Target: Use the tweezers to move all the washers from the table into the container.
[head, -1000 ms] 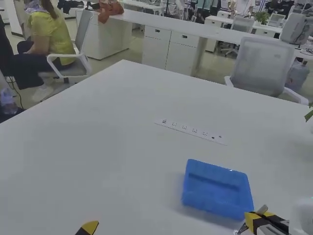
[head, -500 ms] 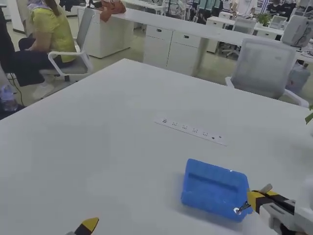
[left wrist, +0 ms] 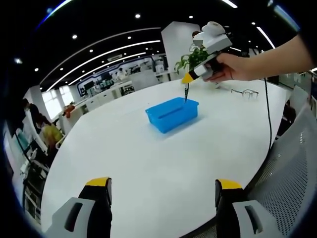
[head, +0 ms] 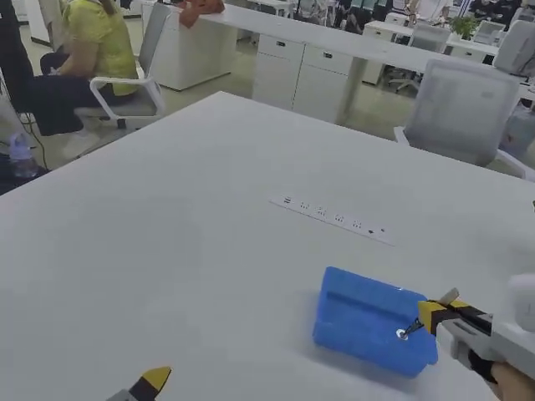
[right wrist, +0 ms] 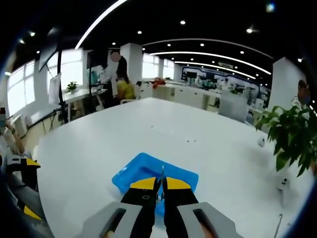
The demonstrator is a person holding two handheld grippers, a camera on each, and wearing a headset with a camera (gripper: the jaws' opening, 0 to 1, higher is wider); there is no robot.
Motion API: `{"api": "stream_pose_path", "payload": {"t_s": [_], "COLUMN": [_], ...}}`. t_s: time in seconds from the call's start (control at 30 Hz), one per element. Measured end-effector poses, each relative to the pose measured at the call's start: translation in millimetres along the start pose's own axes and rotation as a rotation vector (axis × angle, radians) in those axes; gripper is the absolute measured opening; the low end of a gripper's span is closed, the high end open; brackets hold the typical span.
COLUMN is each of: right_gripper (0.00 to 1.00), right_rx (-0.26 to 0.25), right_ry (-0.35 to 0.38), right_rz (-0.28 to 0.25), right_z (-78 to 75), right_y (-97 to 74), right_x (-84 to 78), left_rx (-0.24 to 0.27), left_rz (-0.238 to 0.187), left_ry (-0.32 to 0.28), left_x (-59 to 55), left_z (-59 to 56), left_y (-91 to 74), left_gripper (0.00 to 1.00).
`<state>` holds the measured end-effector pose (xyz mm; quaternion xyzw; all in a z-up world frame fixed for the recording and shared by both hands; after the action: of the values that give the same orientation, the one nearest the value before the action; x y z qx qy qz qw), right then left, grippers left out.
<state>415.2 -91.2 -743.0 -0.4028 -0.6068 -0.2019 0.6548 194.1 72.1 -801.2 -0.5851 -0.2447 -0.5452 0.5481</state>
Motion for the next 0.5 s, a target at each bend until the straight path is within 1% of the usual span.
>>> {"api": "stream_pose_path", "payload": {"t_s": [0.1,0.33,0.5], "right_gripper": [0.01,0.01,0.01], "right_rx": [0.005,0.014,0.017], "right_ry": [0.005,-0.008,-0.017], "right_rz": [0.012,0.067,0.096], "right_z": [1.9,-0.9,-4.4], "right_y": [7.8,24.7,33.6], "right_x": [-5.2,-28.2,-40.6], "left_rx": [0.001,0.000,-0.002], "left_rz": [0.003,0.015,0.019], "left_ry": [-0.004,-0.003,-0.003], "left_x": [-0.9,-2.9,-2.9], "left_z": [0.2,-0.1,-0.7], "left_y": [0.0,0.1,-0.1], "left_gripper": [0.88,0.87,0.87]}}
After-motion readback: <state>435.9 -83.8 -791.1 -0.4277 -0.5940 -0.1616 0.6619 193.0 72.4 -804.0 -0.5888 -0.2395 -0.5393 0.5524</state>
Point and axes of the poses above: the centre of the closed fingertips' face, and the gripper's own axes: y roughly forward along the fingers, z roughly to its left, x roughly out of its top, the point moved 1 cm from there along -y, roughly backward along the fingers, and after that the axes turned 13 degrees about -z, right-handed, at the moved point
